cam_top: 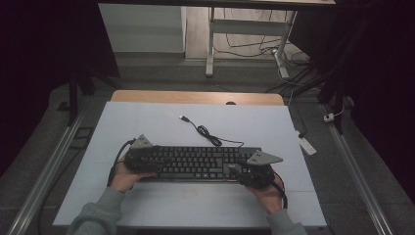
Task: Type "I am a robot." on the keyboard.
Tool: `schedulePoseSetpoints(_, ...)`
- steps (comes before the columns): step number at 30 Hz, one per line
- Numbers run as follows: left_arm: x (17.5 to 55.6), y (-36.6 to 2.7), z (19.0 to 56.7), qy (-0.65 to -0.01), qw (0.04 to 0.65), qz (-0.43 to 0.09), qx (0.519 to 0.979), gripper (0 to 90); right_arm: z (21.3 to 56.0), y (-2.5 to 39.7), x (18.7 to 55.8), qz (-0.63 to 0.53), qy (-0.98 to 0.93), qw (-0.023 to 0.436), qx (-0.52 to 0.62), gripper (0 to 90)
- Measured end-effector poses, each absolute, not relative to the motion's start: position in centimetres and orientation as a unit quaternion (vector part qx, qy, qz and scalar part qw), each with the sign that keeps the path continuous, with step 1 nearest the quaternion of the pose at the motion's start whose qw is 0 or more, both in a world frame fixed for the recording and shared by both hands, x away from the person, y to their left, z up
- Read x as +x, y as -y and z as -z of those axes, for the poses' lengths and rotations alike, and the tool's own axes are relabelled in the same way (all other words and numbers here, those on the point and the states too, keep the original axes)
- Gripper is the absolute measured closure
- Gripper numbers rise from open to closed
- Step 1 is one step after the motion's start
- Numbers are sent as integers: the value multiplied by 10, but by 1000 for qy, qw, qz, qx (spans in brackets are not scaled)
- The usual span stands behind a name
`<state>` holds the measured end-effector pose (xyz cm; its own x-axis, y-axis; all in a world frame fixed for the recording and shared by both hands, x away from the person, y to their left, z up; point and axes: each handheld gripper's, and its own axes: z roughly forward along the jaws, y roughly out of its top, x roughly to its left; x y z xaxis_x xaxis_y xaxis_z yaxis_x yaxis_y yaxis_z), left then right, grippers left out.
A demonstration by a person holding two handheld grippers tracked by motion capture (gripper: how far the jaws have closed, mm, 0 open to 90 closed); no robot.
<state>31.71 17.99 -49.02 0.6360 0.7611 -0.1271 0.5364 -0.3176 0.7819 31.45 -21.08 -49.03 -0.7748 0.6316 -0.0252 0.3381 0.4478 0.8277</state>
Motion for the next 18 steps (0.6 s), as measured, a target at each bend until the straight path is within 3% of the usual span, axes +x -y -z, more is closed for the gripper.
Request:
schedulePoseSetpoints(8,321,-178,495,-406,411,-136,805,484,493,216,314,-437,-832,168,298,539)
schedulePoseSetpoints(18,326,-167,503,-397,389,-149,818,852,495,215,315,-434,-833,169,300,536)
